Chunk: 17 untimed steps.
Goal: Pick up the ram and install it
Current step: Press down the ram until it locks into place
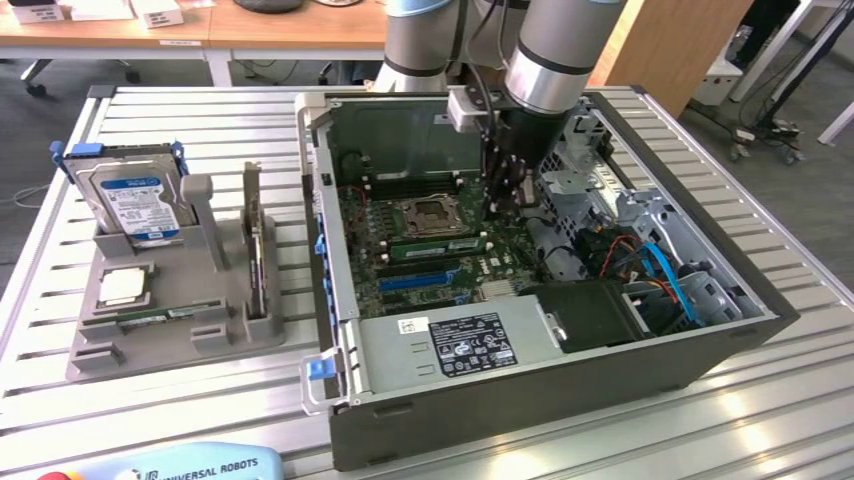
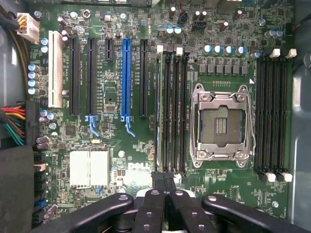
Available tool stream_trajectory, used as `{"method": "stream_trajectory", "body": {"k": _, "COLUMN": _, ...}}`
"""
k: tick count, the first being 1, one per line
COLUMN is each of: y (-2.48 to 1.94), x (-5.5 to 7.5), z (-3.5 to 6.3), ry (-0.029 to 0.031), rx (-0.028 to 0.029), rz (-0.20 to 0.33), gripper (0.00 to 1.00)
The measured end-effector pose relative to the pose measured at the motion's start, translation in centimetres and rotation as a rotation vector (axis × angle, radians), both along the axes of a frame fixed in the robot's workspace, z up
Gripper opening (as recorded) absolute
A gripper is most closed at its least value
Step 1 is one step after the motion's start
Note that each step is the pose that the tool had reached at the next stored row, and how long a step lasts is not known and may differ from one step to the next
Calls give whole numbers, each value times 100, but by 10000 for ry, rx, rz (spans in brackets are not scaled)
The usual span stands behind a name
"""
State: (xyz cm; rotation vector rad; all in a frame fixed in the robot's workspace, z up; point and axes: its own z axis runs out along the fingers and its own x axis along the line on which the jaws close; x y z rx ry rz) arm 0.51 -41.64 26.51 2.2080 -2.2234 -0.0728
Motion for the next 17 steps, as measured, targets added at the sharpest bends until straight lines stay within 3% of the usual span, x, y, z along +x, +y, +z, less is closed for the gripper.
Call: {"method": "stream_trajectory", "body": {"k": 17, "y": 0, "x": 0, "z": -172, "ry": 0, "rx": 0, "rz": 0, "gripper": 10}}
